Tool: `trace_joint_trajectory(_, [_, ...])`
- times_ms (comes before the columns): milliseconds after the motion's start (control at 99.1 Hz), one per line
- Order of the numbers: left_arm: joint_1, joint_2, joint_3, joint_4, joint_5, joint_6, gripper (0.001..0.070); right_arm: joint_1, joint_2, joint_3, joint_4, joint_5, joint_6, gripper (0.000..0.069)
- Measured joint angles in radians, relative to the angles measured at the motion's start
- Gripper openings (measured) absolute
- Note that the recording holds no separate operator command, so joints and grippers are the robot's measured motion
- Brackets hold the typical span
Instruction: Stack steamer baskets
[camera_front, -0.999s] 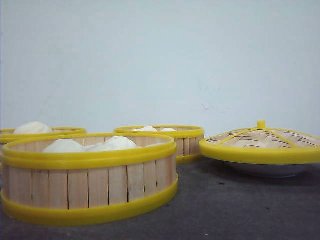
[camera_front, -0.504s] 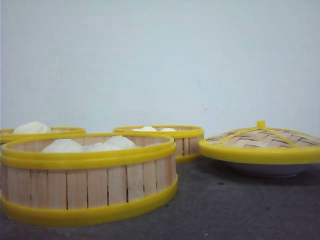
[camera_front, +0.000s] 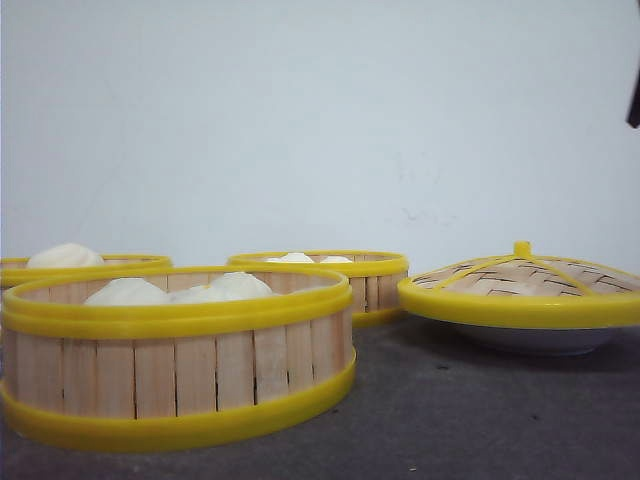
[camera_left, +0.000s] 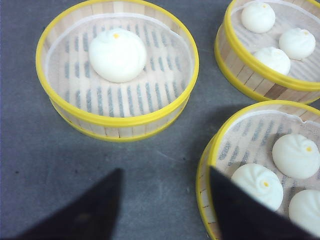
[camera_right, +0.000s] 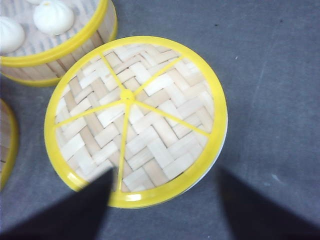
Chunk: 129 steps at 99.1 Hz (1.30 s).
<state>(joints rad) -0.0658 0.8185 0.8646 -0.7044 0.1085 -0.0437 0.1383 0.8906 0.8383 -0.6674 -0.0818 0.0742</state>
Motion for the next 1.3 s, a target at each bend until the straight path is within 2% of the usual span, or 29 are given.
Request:
trace_joint_trajectory(50, [0.0, 0.0, 0.0, 0.0, 0.0, 0.0, 0.0414, 0.0, 0.0, 0.0, 0.0, 0.018, 0.0, 0.0585])
trace_joint_trajectory(91, [0.0, 0.0, 0.0, 0.0, 0.0, 0.0, 0.0441, 0.0, 0.0, 0.0, 0.001, 0.033, 0.0, 0.0604])
trace_joint_trajectory(303, [0.0, 0.0, 0.0, 0.0, 0.0, 0.0, 0.0464, 0.0, 0.004, 0.0, 0.031, 0.051, 0.001, 0.0627])
trace_joint_trajectory(504, [0.0, 0.0, 0.0, 0.0, 0.0, 0.0, 0.0466, 0.02, 0.122, 0.005, 0.188, -0.1, 0.026, 0.0623])
trace_joint_trajectory(575, [0.0, 0.0, 0.0, 0.0, 0.0, 0.0, 0.0466, 0.035, 0.212, 0.038, 0.209, -0.116, 0.037, 0.0621])
trace_joint_trajectory(1039, [0.0, 0.0, 0.0, 0.0, 0.0, 0.0, 0.0466, 0.151, 0.856, 0.565, 0.216, -0.127, 0.043, 0.062])
trace_joint_trajectory(1301, [0.0, 0.0, 0.0, -0.004, 0.0, 0.0, 0.0466, 0.169, 1.13, 0.862, 0.15, -0.098, 0.042, 0.062])
